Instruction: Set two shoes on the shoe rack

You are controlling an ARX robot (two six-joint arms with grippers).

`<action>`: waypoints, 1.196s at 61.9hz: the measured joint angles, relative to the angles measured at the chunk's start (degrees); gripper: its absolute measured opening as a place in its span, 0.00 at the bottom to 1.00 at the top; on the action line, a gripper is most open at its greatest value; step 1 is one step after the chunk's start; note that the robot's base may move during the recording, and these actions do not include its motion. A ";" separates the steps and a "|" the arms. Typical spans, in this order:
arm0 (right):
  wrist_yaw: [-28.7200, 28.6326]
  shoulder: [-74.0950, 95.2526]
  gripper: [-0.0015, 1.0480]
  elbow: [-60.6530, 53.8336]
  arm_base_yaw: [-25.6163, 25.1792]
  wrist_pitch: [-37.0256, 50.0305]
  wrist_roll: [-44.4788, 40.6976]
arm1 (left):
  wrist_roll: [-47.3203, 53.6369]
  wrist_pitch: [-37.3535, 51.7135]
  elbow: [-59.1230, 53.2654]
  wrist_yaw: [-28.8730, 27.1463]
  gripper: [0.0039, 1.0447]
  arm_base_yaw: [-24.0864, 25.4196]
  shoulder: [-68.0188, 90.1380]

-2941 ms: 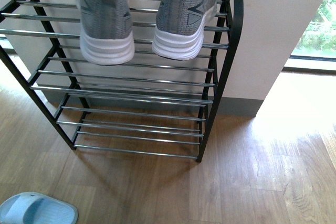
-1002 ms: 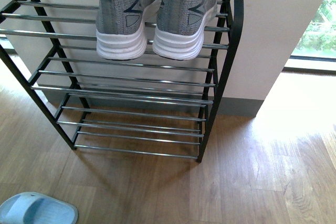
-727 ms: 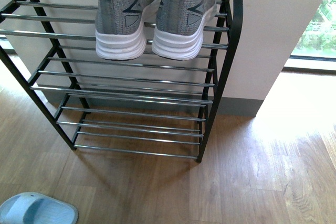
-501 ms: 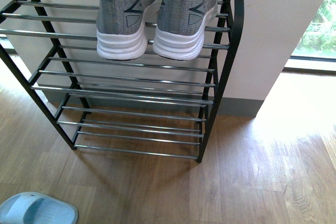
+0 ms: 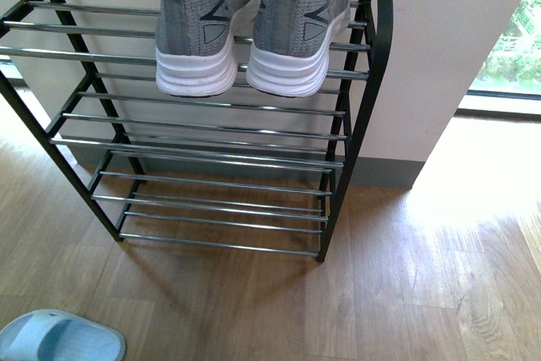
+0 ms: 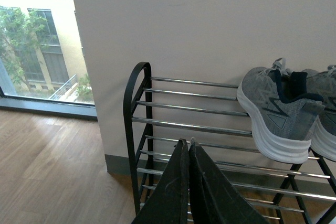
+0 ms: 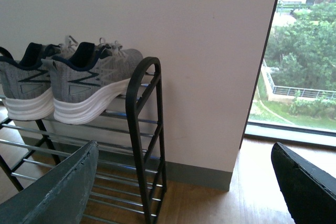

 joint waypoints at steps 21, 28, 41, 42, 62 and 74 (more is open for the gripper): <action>0.00 0.00 0.91 0.00 0.00 0.00 0.00 | -0.02 -3.34 -2.69 0.00 0.01 0.09 -6.05; 0.00 0.00 0.91 0.00 0.00 0.00 0.00 | 0.00 -4.68 -3.23 0.00 0.01 0.09 -8.04; -0.07 0.00 0.91 0.00 0.00 0.00 0.00 | 0.00 -5.77 -4.94 0.02 0.01 0.11 -11.54; -0.07 0.00 0.91 0.00 0.00 0.00 0.00 | 0.02 -6.84 -4.94 0.04 0.01 0.11 -12.55; -0.13 -0.02 0.91 0.00 0.00 0.00 0.00 | 0.02 -16.00 -4.94 0.04 0.01 0.13 -20.65; -0.13 0.00 0.91 0.00 0.00 0.00 0.00 | 0.02 -16.00 -4.94 0.02 0.01 0.13 -20.68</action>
